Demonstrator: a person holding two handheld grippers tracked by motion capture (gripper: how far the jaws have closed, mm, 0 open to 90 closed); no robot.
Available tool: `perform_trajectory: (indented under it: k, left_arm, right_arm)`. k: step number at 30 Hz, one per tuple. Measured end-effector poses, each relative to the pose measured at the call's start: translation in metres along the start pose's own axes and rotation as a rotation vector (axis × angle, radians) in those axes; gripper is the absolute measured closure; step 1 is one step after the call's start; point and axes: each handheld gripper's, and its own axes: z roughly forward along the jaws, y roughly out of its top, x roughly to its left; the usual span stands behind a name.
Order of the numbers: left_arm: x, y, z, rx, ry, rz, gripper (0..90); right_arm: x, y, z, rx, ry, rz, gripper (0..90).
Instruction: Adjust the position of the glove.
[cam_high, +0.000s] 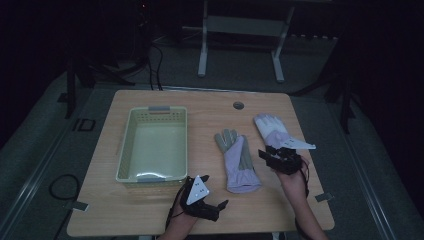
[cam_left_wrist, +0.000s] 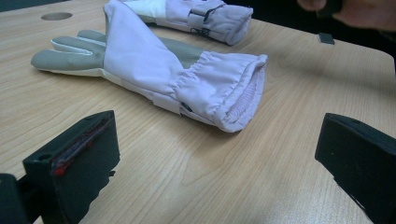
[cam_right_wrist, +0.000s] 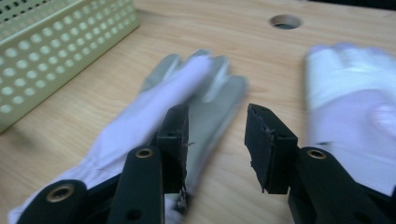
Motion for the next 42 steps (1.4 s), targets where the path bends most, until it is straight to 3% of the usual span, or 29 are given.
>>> perform_trajectory:
  k: [4, 9, 16, 26, 42]
  left_arm:
    - [0.000, 0.000, 0.000, 0.003, 0.002, -0.001, 0.0]
    - [0.000, 0.000, 0.000, 0.002, 0.002, -0.003, 0.0]
    - [0.000, 0.000, 0.000, 0.000, 0.002, -0.005, 0.0]
    - [0.000, 0.000, 0.000, 0.001, 0.002, -0.003, 0.0]
    - [0.000, 0.000, 0.000, 0.000, 0.003, -0.006, 0.0]
  right_arm:
    - [-0.017, 0.000, -0.011, -0.016, -0.043, -0.005, 59.1]
    - [-0.034, -0.004, -0.014, -0.009, -0.052, 0.004, 57.2]
    - [-0.066, 0.009, -0.014, -0.018, -0.084, 0.027, 54.9]
    - [-0.097, 0.023, 0.004, 0.014, -0.084, 0.054, 50.1]
    - [-0.122, 0.008, 0.047, 0.114, -0.063, 0.139, 48.0]
